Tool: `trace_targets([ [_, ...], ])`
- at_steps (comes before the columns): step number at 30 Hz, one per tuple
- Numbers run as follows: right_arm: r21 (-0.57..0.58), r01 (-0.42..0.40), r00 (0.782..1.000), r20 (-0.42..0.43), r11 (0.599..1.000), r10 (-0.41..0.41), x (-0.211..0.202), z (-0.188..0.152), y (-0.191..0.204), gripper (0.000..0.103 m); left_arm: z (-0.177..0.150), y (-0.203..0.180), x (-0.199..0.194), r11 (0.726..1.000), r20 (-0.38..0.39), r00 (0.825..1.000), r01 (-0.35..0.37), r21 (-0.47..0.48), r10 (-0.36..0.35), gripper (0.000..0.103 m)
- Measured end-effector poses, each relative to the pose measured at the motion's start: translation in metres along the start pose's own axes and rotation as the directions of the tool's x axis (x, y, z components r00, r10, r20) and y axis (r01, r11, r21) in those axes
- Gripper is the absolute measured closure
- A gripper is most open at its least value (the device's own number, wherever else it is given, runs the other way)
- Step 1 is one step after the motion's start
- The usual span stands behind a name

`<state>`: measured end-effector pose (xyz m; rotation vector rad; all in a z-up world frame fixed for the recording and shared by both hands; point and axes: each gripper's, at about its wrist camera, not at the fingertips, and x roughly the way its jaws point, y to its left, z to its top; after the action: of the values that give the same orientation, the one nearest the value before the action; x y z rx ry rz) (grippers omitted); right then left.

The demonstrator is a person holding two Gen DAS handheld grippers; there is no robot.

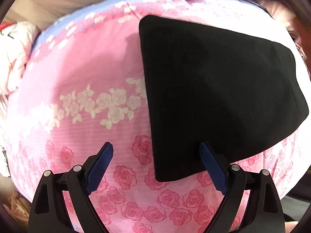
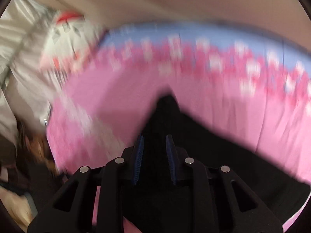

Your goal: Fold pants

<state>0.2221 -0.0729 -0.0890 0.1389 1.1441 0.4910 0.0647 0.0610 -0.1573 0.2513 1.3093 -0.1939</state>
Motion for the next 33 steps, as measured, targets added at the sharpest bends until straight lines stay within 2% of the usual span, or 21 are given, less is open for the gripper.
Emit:
trace_targets([
  [1,-0.003,0.033,0.999,-0.016,0.999,-0.033,0.012,0.0,-0.008,0.083,0.0,0.002,0.006,1.0,-0.022,1.0,0.004,-0.009,-0.004,0.014],
  [2,0.028,0.02,1.0,-0.008,0.999,-0.02,0.024,0.004,-0.022,0.083,0.0,0.002,0.013,1.0,-0.05,0.999,0.006,-0.022,-0.007,0.014],
  [4,0.177,-0.005,0.999,0.049,0.984,-0.003,0.031,0.02,-0.055,0.102,0.004,0.005,0.017,0.999,-0.063,0.998,-0.007,-0.045,0.005,0.009],
  [5,0.266,-0.012,0.997,0.074,0.964,-0.008,0.028,0.028,-0.069,0.093,0.007,0.004,0.018,0.999,-0.066,0.998,-0.022,-0.048,0.019,0.008],
  [6,0.307,0.015,0.995,0.093,0.952,-0.046,0.018,0.03,-0.073,0.092,0.009,0.002,0.018,0.999,-0.065,0.997,-0.037,-0.035,0.034,0.008],
  [9,0.225,-0.115,0.985,0.15,0.968,0.082,-0.012,0.016,-0.047,0.092,0.01,-0.004,0.017,0.997,-0.059,0.995,-0.079,0.003,0.079,0.008],
  [11,0.141,-0.141,0.988,0.076,0.98,0.132,-0.001,0.006,-0.02,0.093,0.009,-0.007,0.017,0.996,-0.048,0.995,-0.091,0.008,0.091,0.008],
  [12,0.092,-0.122,0.992,0.031,0.988,0.12,0.018,0.005,-0.008,0.093,0.008,-0.008,0.017,0.995,-0.043,0.994,-0.097,0.006,0.097,0.008],
  [13,0.079,-0.09,0.996,0.023,0.993,0.088,0.029,0.009,-0.006,0.099,0.008,-0.008,0.017,0.995,-0.043,0.994,-0.1,0.002,0.1,0.008],
  [15,0.169,-0.101,0.994,0.064,0.981,0.091,0.054,0.026,-0.03,0.103,0.008,-0.01,0.018,0.994,-0.044,0.993,-0.114,-0.002,0.113,0.007],
  [17,0.298,-0.192,0.981,0.091,0.935,0.172,0.059,0.035,-0.053,0.103,0.007,-0.016,0.015,0.992,-0.036,0.991,-0.13,0.004,0.13,0.007],
  [18,0.293,-0.187,0.981,0.098,0.938,0.165,0.051,0.036,-0.051,0.103,0.008,-0.017,0.014,0.99,-0.027,0.99,-0.139,0.007,0.139,0.007],
  [19,0.271,-0.183,0.98,0.122,0.945,0.155,0.039,0.033,-0.045,0.097,0.009,-0.017,0.015,0.991,-0.03,0.99,-0.136,0.01,0.136,0.007],
  [20,0.246,-0.212,0.971,0.162,0.946,0.176,0.021,0.025,-0.037,0.097,0.007,-0.016,0.016,0.992,-0.037,0.991,-0.129,0.009,0.13,0.007],
  [22,0.21,-0.245,0.964,0.153,0.947,0.216,0.015,0.013,-0.022,0.097,0.005,-0.014,0.017,0.993,-0.034,0.993,-0.118,-0.013,0.117,0.007],
  [24,0.17,-0.187,0.981,0.091,0.967,0.174,0.043,0.016,-0.015,0.103,0.004,-0.01,0.018,0.993,-0.03,0.993,-0.115,-0.03,0.114,0.005],
  [25,0.185,-0.178,0.982,0.103,0.966,0.161,0.054,0.02,-0.023,0.103,0.004,-0.009,0.018,0.993,-0.03,0.993,-0.113,-0.032,0.112,0.005],
  [28,0.385,-0.263,0.961,0.183,0.885,0.206,0.069,0.033,-0.07,0.103,0.008,-0.012,0.016,0.991,-0.032,0.991,-0.131,-0.008,0.131,0.005],
  [29,0.394,-0.257,0.964,0.174,0.882,0.203,0.066,0.035,-0.071,0.103,0.009,-0.014,0.013,0.99,-0.024,0.989,-0.144,0.01,0.144,0.005],
  [31,0.334,-0.237,0.963,0.202,0.912,0.177,0.036,0.029,-0.06,0.097,0.01,-0.014,0.012,0.988,-0.024,0.988,-0.154,0.029,0.155,0.005],
  [33,0.259,-0.202,0.955,0.266,0.944,0.132,-0.013,-0.002,-0.055,0.097,0.008,-0.014,0.012,0.987,-0.032,0.987,-0.157,0.03,0.157,0.005],
])
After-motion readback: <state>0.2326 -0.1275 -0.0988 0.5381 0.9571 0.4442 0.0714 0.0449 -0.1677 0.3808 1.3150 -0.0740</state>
